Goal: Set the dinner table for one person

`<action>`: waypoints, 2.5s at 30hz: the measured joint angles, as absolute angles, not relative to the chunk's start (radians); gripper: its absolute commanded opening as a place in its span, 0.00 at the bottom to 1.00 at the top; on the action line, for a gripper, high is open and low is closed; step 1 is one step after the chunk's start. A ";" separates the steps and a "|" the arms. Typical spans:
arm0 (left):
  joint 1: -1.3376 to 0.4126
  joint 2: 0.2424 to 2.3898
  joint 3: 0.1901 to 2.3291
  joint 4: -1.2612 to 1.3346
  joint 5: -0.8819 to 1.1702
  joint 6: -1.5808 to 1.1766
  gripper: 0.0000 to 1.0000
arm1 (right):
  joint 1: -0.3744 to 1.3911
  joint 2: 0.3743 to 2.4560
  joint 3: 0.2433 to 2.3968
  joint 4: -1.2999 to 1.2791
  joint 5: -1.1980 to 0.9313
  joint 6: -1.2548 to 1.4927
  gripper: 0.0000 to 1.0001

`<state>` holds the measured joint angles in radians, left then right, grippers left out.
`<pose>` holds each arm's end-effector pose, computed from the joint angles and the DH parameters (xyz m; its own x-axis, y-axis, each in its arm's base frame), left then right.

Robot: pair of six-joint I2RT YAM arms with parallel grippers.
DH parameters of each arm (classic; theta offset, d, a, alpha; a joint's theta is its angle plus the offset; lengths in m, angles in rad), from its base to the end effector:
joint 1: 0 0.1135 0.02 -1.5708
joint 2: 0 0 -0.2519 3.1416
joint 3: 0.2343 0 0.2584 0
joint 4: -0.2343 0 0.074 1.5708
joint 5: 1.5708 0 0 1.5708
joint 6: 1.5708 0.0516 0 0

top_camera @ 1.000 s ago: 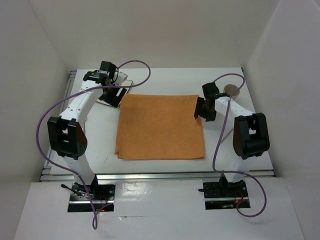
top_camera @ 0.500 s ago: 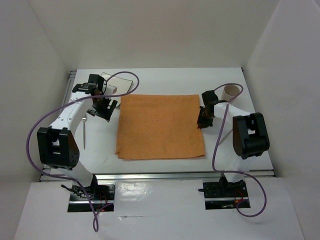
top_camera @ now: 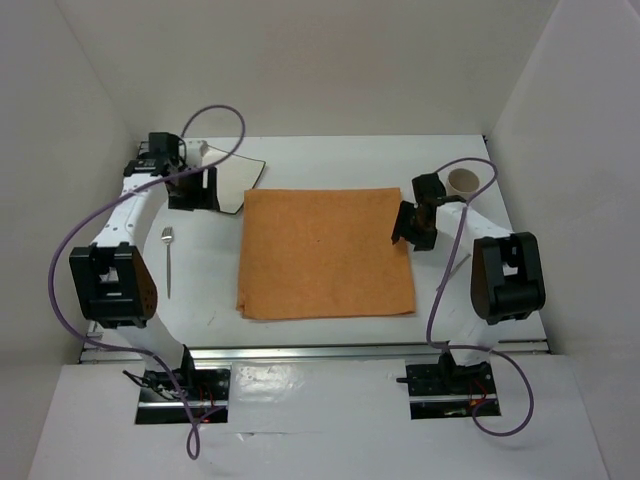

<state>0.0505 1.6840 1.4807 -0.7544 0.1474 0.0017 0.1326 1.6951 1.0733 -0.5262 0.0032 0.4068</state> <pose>0.3786 0.0115 0.2695 -0.8168 -0.0396 -0.5756 0.0359 0.9922 -0.1191 0.3390 0.0451 0.1513 -0.8820 0.2815 -0.3780 0.2375 0.9582 0.1597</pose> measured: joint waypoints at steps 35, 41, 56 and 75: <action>0.426 2.449 2.049 -0.469 0.474 -0.414 0.74 | 0.254 1.866 1.527 -0.567 0.043 0.387 0.68; 0.429 2.464 2.049 -0.463 0.548 -0.395 0.64 | 0.260 1.875 1.583 -0.592 0.080 0.374 0.68; 0.434 2.505 2.084 -0.537 0.661 -0.366 0.53 | 0.266 1.887 1.630 -0.627 0.125 0.357 0.68; 0.477 2.480 1.856 -0.300 0.942 -0.577 0.00 | 0.268 1.936 1.781 -0.706 0.193 0.316 0.68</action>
<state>0.4767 2.4798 1.8561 -0.3000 0.9417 -0.5774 0.2684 1.9358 1.7813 -0.7059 0.1932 0.3157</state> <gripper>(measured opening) 0.049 0.682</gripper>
